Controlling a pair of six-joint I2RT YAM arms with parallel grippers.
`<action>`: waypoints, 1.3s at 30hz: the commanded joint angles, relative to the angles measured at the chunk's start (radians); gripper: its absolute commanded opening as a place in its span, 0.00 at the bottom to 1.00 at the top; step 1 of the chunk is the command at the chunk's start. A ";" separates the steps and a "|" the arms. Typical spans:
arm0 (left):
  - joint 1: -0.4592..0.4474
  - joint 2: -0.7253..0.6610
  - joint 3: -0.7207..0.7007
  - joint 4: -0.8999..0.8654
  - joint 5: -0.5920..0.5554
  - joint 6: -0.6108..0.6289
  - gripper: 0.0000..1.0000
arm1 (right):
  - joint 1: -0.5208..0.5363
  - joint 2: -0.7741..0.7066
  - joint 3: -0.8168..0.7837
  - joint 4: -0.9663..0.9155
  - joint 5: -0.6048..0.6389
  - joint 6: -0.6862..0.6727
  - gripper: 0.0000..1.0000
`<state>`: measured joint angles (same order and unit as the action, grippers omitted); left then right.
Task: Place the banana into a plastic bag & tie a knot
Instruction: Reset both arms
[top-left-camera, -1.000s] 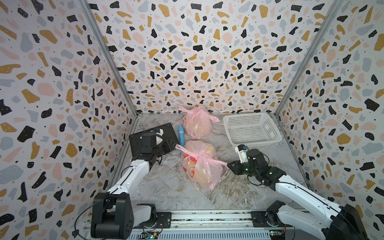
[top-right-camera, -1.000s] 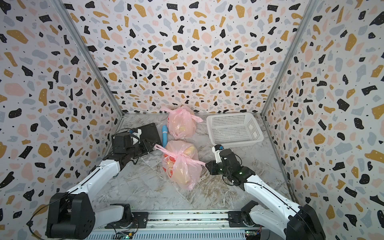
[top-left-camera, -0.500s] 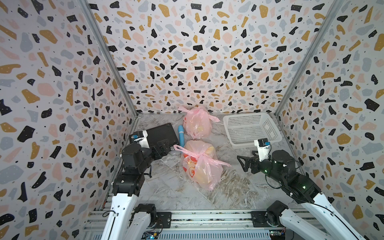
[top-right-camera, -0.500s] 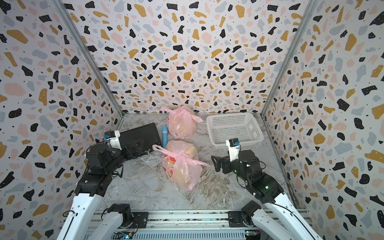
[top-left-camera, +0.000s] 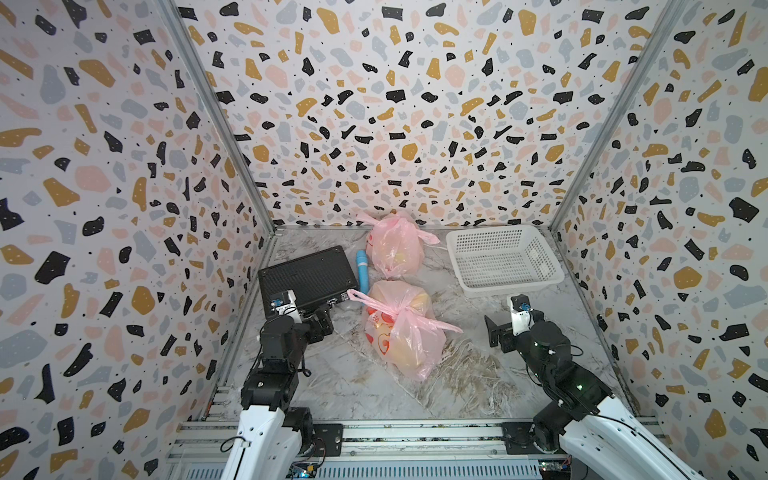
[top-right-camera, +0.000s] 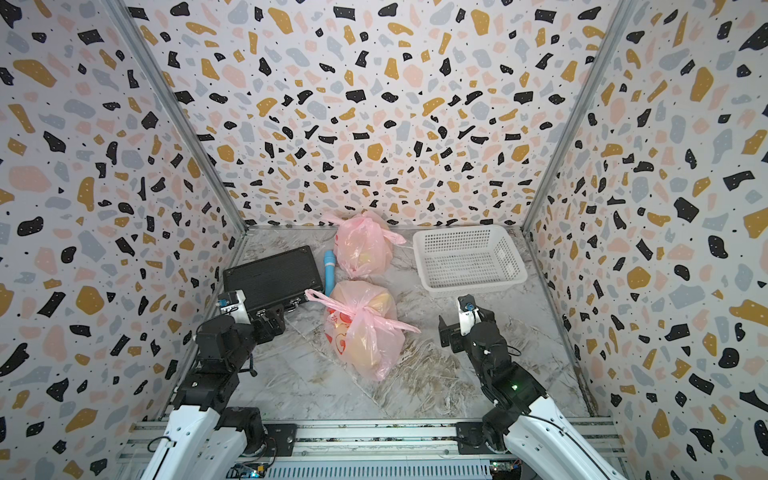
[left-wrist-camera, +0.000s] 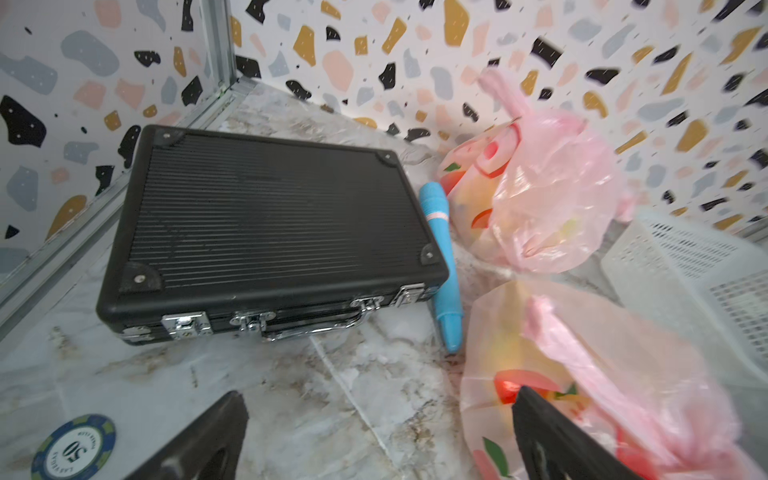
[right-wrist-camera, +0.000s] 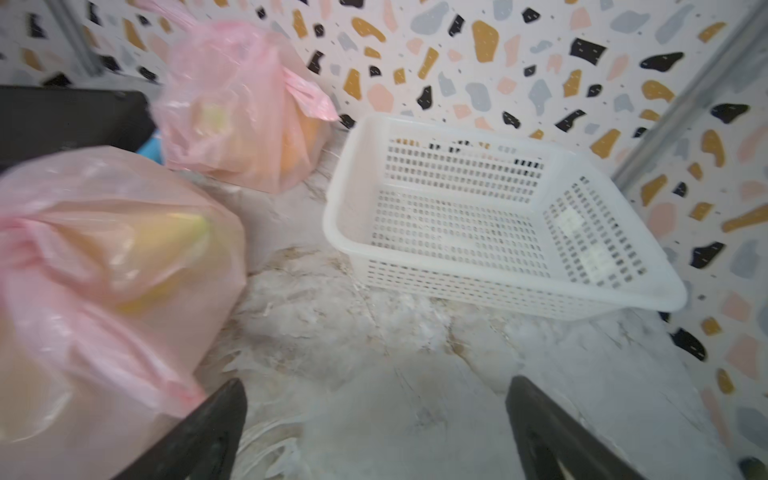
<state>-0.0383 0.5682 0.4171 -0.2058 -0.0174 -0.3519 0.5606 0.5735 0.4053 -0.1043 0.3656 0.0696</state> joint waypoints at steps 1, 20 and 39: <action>0.005 0.035 -0.045 0.206 -0.082 0.139 0.99 | -0.074 0.053 -0.040 0.259 0.142 -0.019 1.00; 0.047 0.685 -0.147 1.003 -0.171 0.249 0.99 | -0.442 0.710 -0.163 0.989 0.034 -0.040 1.00; 0.053 0.857 -0.091 1.040 0.024 0.327 0.99 | -0.561 0.946 -0.047 0.979 -0.240 -0.028 1.00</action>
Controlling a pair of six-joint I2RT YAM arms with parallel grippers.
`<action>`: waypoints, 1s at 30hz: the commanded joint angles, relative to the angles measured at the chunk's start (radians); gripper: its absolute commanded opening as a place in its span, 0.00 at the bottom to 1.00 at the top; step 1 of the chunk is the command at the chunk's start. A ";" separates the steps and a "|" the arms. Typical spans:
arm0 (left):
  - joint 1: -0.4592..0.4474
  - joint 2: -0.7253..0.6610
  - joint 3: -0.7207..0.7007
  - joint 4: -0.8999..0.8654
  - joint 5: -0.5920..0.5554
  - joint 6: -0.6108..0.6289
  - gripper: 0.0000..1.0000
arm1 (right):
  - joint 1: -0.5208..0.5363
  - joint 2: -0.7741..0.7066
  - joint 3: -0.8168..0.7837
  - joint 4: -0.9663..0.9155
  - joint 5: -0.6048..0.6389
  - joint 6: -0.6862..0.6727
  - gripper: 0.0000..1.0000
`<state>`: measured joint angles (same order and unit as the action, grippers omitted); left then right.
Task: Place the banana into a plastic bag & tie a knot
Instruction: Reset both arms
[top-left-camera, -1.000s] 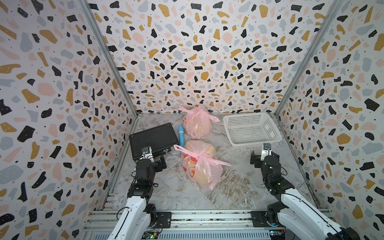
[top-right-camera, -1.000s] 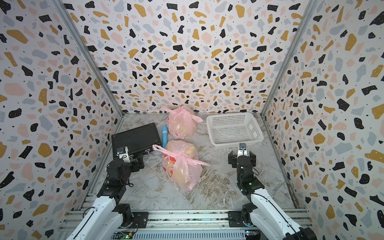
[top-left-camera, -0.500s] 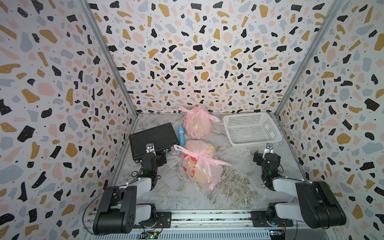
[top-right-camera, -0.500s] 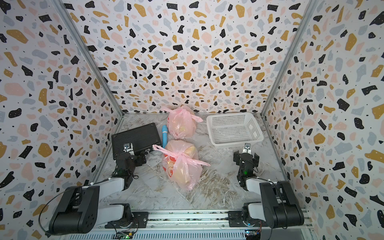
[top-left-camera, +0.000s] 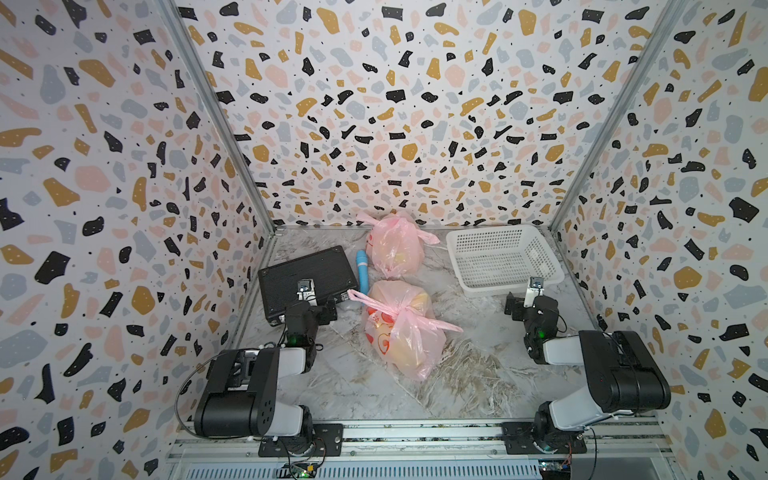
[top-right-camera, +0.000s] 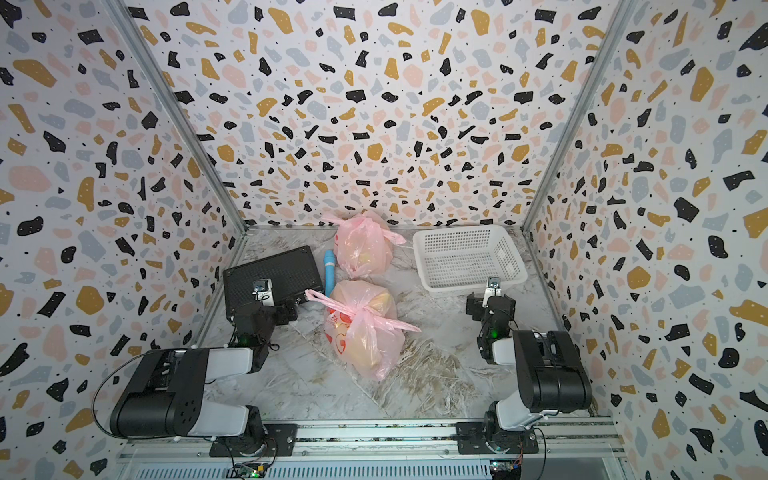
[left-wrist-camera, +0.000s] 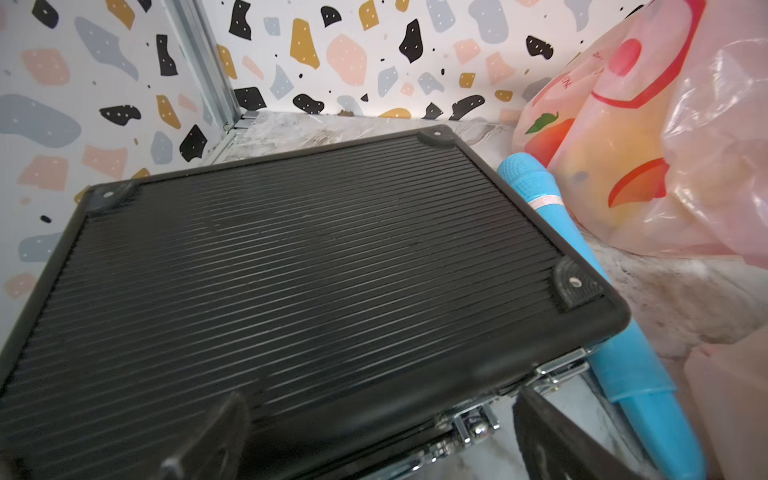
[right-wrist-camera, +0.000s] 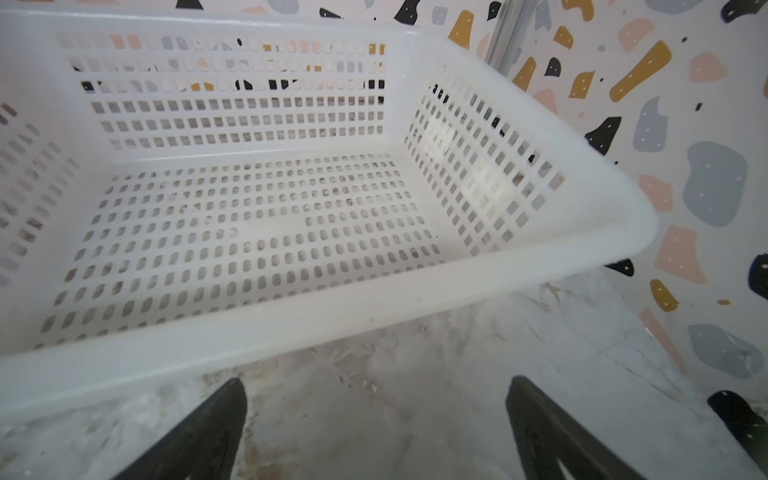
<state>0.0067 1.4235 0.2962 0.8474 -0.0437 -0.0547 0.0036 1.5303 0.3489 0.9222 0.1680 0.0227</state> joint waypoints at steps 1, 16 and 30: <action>0.007 -0.005 0.036 -0.035 0.051 0.032 0.99 | -0.004 -0.011 0.007 -0.041 -0.041 0.017 1.00; 0.007 0.002 0.031 -0.016 0.065 0.034 0.99 | -0.004 -0.015 0.005 -0.042 -0.041 0.019 1.00; 0.007 -0.005 0.011 0.016 -0.010 -0.002 0.99 | -0.004 -0.015 0.005 -0.042 -0.041 0.019 1.00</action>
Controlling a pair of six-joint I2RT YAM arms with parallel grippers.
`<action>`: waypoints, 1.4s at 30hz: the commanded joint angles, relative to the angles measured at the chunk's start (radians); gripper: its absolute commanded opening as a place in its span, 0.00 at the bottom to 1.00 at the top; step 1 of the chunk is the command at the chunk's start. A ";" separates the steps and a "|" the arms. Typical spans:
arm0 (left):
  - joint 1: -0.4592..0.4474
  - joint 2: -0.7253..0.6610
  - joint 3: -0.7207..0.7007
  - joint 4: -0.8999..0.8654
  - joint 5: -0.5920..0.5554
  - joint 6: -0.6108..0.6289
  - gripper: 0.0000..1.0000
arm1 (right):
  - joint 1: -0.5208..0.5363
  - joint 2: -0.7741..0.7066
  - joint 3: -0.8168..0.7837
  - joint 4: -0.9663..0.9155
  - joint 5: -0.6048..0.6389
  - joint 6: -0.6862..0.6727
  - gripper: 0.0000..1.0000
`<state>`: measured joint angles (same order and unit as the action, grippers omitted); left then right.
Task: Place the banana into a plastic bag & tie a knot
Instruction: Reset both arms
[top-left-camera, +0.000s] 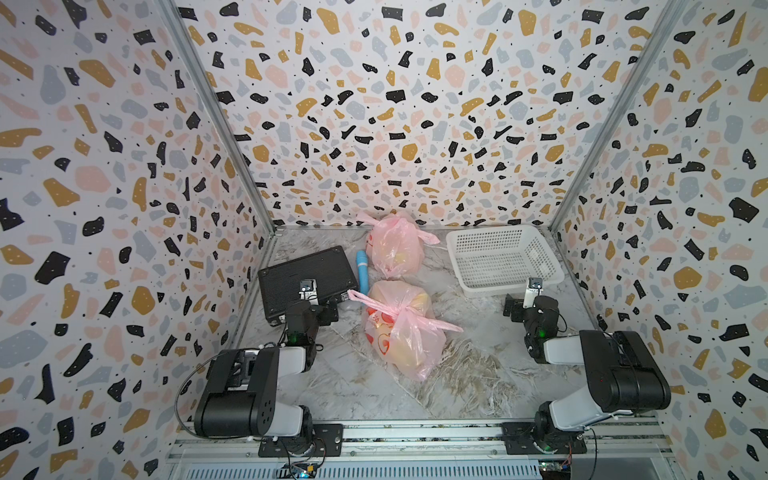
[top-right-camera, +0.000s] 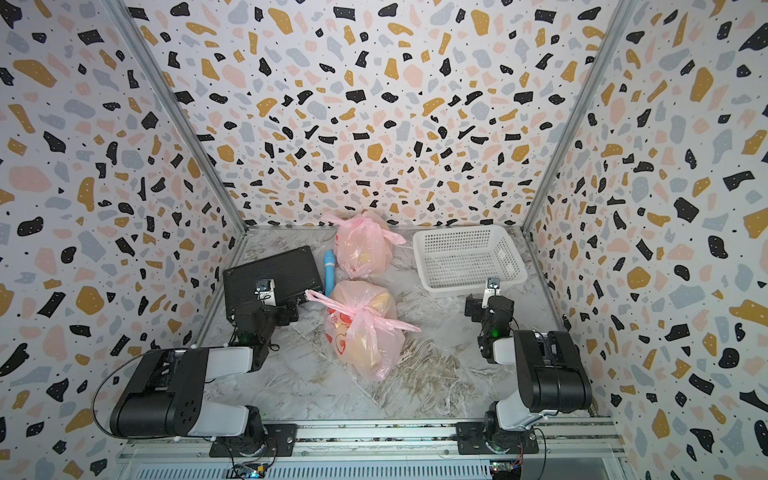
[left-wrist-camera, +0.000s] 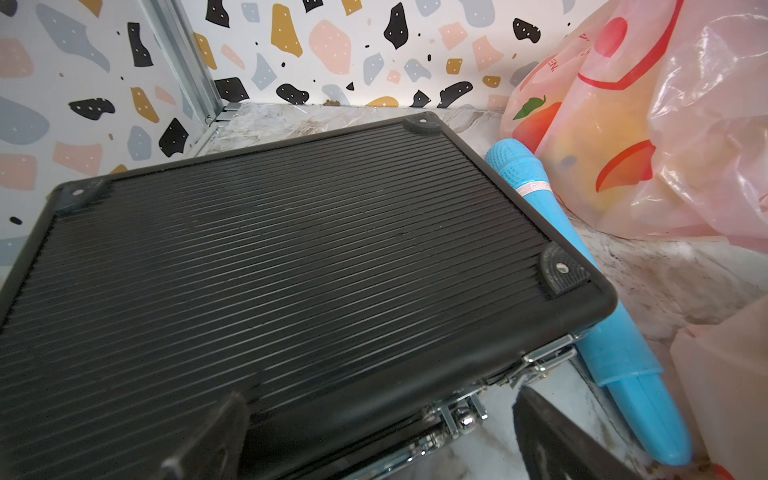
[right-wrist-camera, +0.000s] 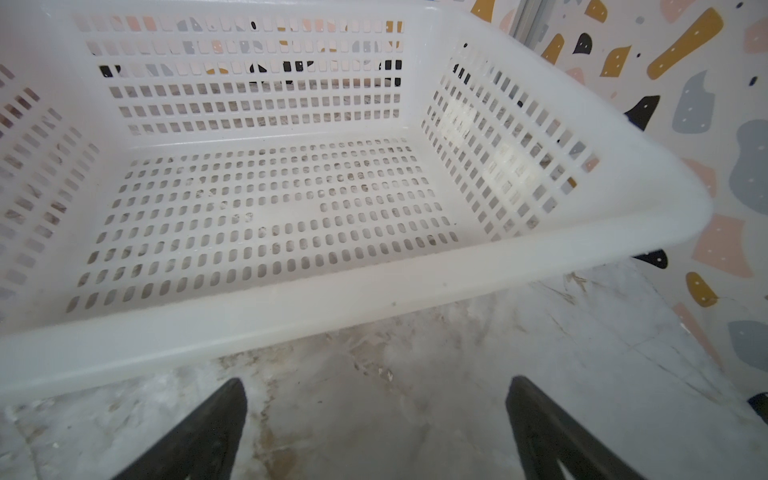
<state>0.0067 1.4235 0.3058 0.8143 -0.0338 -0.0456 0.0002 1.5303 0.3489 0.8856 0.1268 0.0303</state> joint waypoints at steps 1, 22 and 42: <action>0.008 -0.005 0.001 0.049 -0.020 -0.011 0.99 | 0.000 -0.015 0.005 -0.005 0.000 0.011 1.00; 0.007 -0.233 -0.114 0.053 -0.118 -0.049 0.99 | -0.001 -0.170 -0.144 0.134 0.039 0.029 1.00; 0.006 -0.006 -0.015 0.078 -0.082 -0.034 0.99 | -0.002 -0.015 0.005 -0.011 -0.036 -0.001 1.00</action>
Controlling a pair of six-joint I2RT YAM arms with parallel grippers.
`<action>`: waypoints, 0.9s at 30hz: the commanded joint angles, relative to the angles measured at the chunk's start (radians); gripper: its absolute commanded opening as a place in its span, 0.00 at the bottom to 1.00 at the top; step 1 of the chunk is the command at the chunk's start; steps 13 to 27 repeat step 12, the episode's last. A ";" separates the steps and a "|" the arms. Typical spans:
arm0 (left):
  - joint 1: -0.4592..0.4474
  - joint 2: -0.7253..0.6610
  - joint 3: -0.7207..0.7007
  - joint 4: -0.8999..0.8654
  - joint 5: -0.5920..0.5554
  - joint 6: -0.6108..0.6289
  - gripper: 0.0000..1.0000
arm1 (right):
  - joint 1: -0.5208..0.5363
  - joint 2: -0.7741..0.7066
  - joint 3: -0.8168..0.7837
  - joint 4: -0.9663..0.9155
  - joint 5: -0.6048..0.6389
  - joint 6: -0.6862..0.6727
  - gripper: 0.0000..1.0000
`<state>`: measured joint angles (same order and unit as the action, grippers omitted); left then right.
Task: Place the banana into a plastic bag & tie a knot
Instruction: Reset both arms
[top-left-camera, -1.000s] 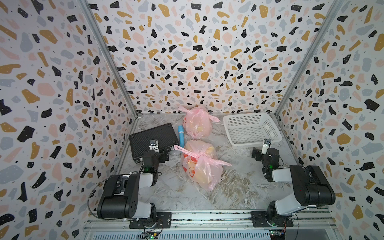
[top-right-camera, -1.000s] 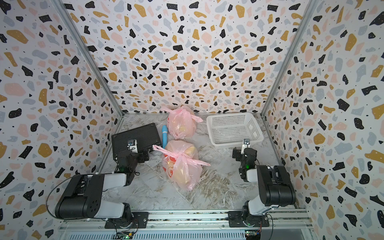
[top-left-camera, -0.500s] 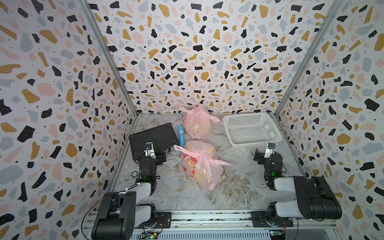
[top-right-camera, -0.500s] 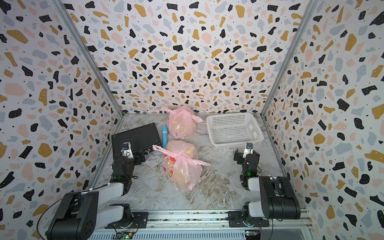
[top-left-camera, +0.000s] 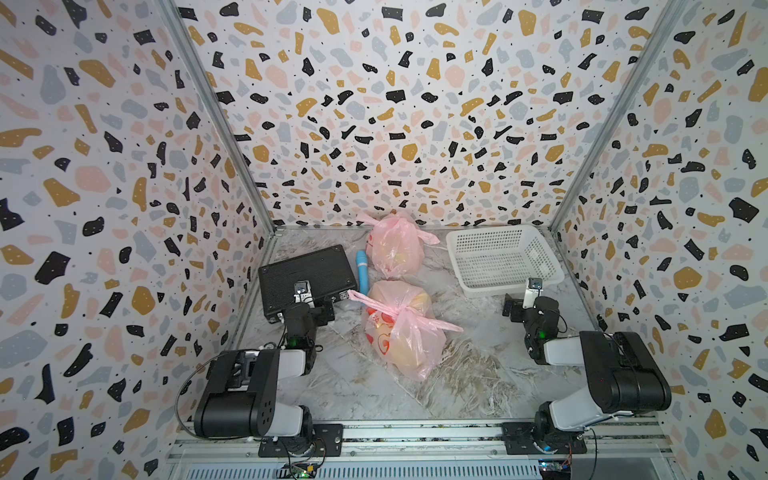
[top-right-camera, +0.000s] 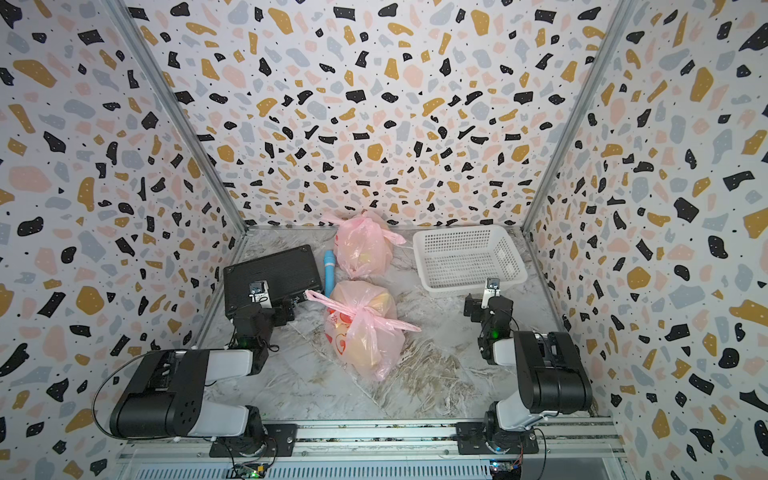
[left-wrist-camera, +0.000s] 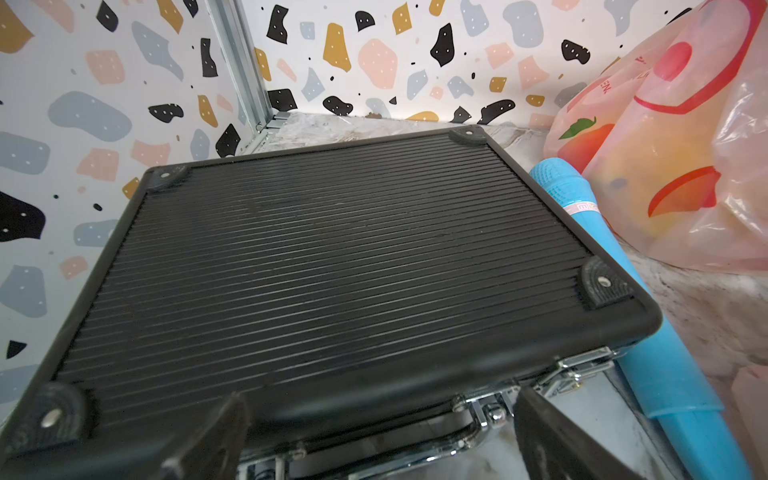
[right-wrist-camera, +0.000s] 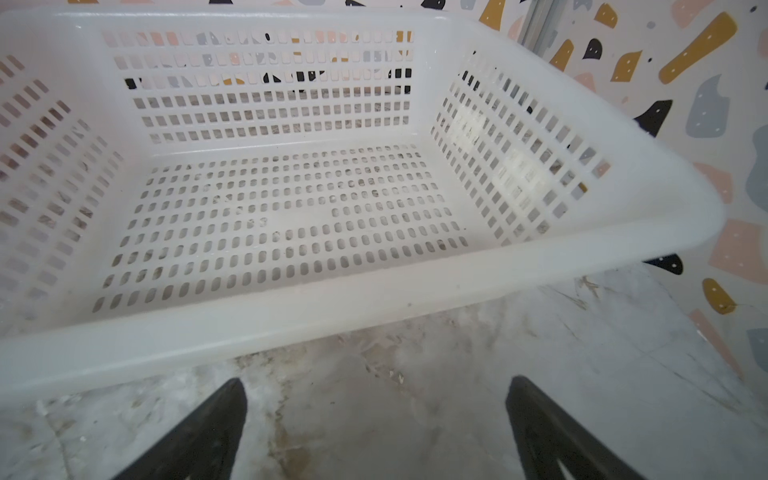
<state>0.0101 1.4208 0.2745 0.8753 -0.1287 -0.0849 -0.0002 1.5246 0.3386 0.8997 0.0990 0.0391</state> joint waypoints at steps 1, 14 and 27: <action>0.002 -0.002 0.013 0.026 0.014 0.004 0.99 | -0.001 -0.010 0.016 -0.025 -0.008 -0.008 1.00; 0.001 0.000 0.013 0.028 0.012 0.008 0.99 | -0.001 -0.008 0.016 -0.022 -0.008 -0.010 1.00; 0.001 0.000 0.013 0.028 0.012 0.008 0.99 | -0.001 -0.008 0.016 -0.022 -0.008 -0.010 1.00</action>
